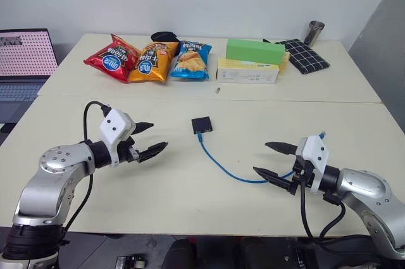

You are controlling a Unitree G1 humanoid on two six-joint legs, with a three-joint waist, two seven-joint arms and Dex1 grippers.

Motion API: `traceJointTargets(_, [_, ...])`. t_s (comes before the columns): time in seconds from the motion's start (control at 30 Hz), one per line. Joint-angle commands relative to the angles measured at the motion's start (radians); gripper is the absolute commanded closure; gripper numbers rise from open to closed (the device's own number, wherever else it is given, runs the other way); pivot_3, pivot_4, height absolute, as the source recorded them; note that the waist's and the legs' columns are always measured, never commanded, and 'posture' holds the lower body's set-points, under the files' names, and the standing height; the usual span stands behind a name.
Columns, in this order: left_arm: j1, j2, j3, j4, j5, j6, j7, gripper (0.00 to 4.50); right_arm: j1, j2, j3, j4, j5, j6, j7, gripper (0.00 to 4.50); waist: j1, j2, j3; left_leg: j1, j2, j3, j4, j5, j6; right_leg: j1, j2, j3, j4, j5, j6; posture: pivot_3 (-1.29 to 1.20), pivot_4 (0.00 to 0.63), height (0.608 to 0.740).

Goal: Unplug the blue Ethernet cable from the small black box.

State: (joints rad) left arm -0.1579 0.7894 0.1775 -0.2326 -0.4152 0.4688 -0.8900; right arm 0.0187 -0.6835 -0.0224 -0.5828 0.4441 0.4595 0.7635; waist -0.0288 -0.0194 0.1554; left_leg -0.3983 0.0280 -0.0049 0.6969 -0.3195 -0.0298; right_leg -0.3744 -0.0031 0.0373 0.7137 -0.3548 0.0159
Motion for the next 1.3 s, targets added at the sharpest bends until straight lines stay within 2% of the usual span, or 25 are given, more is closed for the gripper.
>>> traceJointTargets(0.03, [0.000,0.005,0.021,-0.045,-0.013,-0.025,-0.009,0.54,-0.010,-0.007,-0.030,-0.012,0.007,-0.016,0.005,0.60,0.000,0.000,0.000,0.000,0.000,0.000,0.000,0.000,0.000,0.000,0.000,0.000,0.000,0.000,0.000,0.00,0.150,0.740])
traceJointTargets(0.33, [0.017,0.014,0.012,-0.048,-0.002,-0.041,-0.016,0.54,-0.019,-0.001,-0.011,-0.009,0.000,-0.010,-0.004,0.60,0.000,0.000,0.000,0.000,0.000,0.000,0.000,0.000,0.000,0.000,0.000,0.000,0.000,0.000,0.000,0.00,0.150,0.740])
traceJointTargets(0.53, [0.024,0.029,0.008,-0.040,0.000,-0.048,-0.047,0.54,-0.070,0.059,0.082,0.020,-0.021,0.015,-0.037,0.60,0.000,0.000,0.000,0.000,0.000,0.000,0.000,0.000,0.000,0.000,0.000,0.000,0.000,0.000,0.000,0.00,0.150,0.740])
traceJointTargets(0.7, [0.034,0.066,0.012,-0.022,-0.029,-0.049,-0.138,0.54,-0.177,0.197,0.225,0.100,-0.096,0.045,-0.125,0.60,-0.001,0.000,0.000,0.000,0.000,0.000,0.000,0.000,-0.001,-0.001,0.000,0.000,0.001,0.000,0.000,0.00,0.150,0.740])
traceJointTargets(0.77, [0.026,0.077,0.012,-0.010,-0.032,-0.051,-0.159,0.54,-0.254,0.296,0.307,0.197,-0.158,0.046,-0.182,0.60,-0.002,0.000,0.000,0.000,0.000,0.000,0.000,0.001,-0.003,-0.001,0.001,0.000,0.001,0.000,0.000,0.00,0.150,0.740])
traceJointTargets(0.97, [0.002,0.081,0.006,0.002,-0.033,-0.046,-0.180,0.54,-0.419,0.514,0.445,0.471,-0.295,0.021,-0.278,0.60,-0.002,0.000,0.000,-0.001,0.000,0.000,0.000,0.002,-0.003,-0.004,0.001,0.000,0.002,0.000,0.000,0.00,0.150,0.740])
traceJointTargets(1.17, [0.000,0.075,-0.003,-0.006,-0.027,-0.047,-0.175,0.54,-0.504,0.657,0.438,0.687,-0.396,0.014,-0.418,0.60,-0.004,0.000,0.000,-0.002,0.000,0.000,0.000,0.002,-0.003,-0.005,0.000,0.000,0.002,0.000,0.000,0.00,0.150,0.740])
traceJointTargets(1.3, [0.011,0.072,-0.001,-0.013,-0.026,-0.052,-0.168,0.50,-0.513,0.690,0.423,0.727,-0.444,0.022,-0.487,1.33,-0.006,0.000,0.000,-0.001,0.001,0.000,0.000,0.002,-0.003,-0.005,0.001,0.000,0.004,0.000,0.000,0.00,0.150,0.740])
